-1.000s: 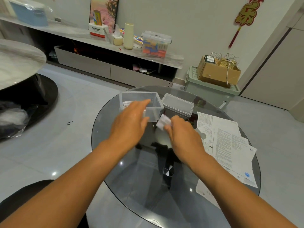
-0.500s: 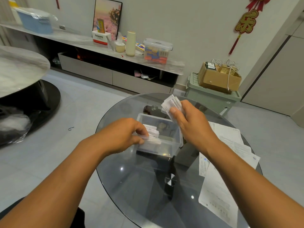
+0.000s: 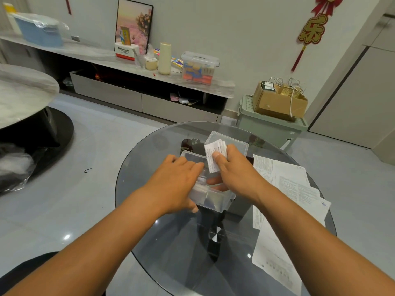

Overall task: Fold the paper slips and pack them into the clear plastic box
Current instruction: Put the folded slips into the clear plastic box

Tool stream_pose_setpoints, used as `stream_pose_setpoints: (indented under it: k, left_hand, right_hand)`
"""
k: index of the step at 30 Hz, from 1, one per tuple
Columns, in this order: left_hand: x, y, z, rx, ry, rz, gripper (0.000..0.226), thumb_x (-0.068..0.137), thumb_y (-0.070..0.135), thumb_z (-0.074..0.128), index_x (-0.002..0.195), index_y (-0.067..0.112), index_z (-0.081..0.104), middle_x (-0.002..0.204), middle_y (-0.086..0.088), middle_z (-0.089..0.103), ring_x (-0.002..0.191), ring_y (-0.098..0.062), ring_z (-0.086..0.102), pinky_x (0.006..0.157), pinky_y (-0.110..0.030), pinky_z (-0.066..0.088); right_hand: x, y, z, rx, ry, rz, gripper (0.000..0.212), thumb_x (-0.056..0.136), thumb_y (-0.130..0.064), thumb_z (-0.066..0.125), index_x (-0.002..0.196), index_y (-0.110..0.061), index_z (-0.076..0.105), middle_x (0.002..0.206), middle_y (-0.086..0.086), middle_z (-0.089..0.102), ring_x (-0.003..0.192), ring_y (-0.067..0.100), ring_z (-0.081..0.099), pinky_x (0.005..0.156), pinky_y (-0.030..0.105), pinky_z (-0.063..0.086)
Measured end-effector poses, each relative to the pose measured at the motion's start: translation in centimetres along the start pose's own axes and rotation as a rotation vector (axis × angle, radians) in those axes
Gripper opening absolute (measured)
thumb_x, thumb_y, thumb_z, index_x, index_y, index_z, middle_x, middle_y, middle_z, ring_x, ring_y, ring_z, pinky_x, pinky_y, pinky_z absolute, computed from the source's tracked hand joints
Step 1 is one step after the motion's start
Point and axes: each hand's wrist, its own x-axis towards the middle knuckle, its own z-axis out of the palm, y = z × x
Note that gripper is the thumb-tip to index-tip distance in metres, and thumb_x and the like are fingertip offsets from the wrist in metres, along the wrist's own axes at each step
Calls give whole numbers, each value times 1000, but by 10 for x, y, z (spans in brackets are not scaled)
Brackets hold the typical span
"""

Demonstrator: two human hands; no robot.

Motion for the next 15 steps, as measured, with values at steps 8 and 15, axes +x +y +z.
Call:
stream_pose_setpoints:
  k: [8,15]
  left_hand:
    - [9,1,-2,54,-88,-15,61,81,68,64,128,30,61,126,6,55,123,-19,42,114,-43,23]
    - [13,1,0,-41,-127,-22,56,80,57,72,125,27,59,118,0,64,122,-19,48,108,-39,33]
  right_hand:
    - [0,1,-5,-221,92,-98,17,107,-39,48,112,-23,50,100,-3,64,75,21,73,70,46,64]
    - [13,2,-2,-951,27,-395,17,103,-27,57,100,-12,65,91,7,62,83,30,63,68,36,49]
